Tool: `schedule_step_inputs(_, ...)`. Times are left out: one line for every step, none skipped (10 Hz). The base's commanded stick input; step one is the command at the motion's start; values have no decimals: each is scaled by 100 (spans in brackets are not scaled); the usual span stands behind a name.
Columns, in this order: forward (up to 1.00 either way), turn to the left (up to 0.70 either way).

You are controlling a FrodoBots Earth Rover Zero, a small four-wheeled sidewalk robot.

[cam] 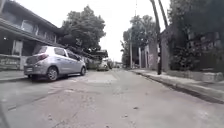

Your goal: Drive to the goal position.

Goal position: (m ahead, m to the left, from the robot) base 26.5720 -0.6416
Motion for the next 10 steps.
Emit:
schedule_step_inputs(70,0)
schedule_step_inputs(70,0)
schedule_step_inputs(70,0)
schedule_step_inputs(70,-3)
schedule_step_inputs(70,-35)
schedule_step_inputs(70,-35)
schedule_step_inputs(70,-35)
schedule_step_inputs(70,-23)
schedule_step_inputs(70,0)
schedule_step_inputs(70,0)
